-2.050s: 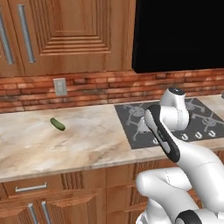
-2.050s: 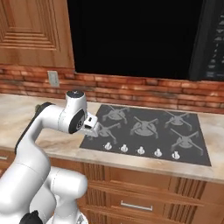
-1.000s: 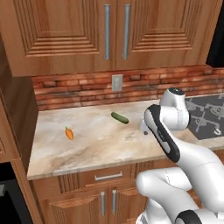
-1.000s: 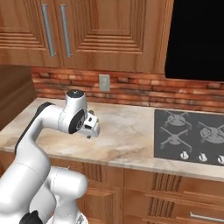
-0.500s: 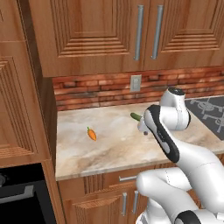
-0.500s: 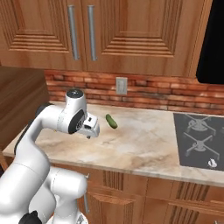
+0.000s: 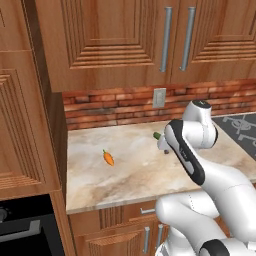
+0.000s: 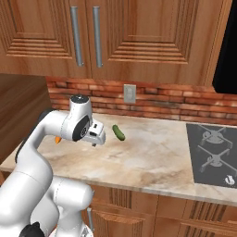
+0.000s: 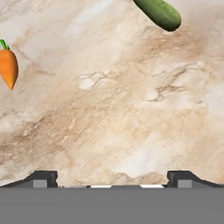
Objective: Place the two vegetables and bowl onto the tray for setting up a vegetable dip station.
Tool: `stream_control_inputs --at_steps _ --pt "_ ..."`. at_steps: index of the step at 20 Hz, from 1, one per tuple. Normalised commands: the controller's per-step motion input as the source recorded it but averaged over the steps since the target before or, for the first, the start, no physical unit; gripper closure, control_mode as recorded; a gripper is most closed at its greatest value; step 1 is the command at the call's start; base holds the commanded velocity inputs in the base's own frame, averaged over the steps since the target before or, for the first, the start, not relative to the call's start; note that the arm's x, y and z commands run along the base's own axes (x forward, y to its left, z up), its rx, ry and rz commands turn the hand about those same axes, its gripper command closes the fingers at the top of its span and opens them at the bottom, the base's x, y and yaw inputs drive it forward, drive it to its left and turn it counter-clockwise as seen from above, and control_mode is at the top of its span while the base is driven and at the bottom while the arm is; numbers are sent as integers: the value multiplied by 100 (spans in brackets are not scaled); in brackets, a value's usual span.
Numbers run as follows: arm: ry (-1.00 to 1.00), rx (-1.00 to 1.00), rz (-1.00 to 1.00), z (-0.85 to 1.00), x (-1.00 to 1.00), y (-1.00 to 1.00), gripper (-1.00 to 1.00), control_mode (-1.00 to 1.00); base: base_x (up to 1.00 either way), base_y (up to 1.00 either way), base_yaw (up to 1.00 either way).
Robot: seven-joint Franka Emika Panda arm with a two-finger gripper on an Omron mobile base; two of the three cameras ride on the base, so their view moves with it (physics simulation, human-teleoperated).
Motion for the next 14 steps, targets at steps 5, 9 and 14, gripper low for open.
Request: stream_control_inputs --at_steps 5,9,14 --pt "0 0 0 0 0 0 -100 100 5 1 0" --pt "0 0 0 0 0 0 -100 100 0 0 0" --pt "0 0 0 0 0 0 -100 100 0 0 0"
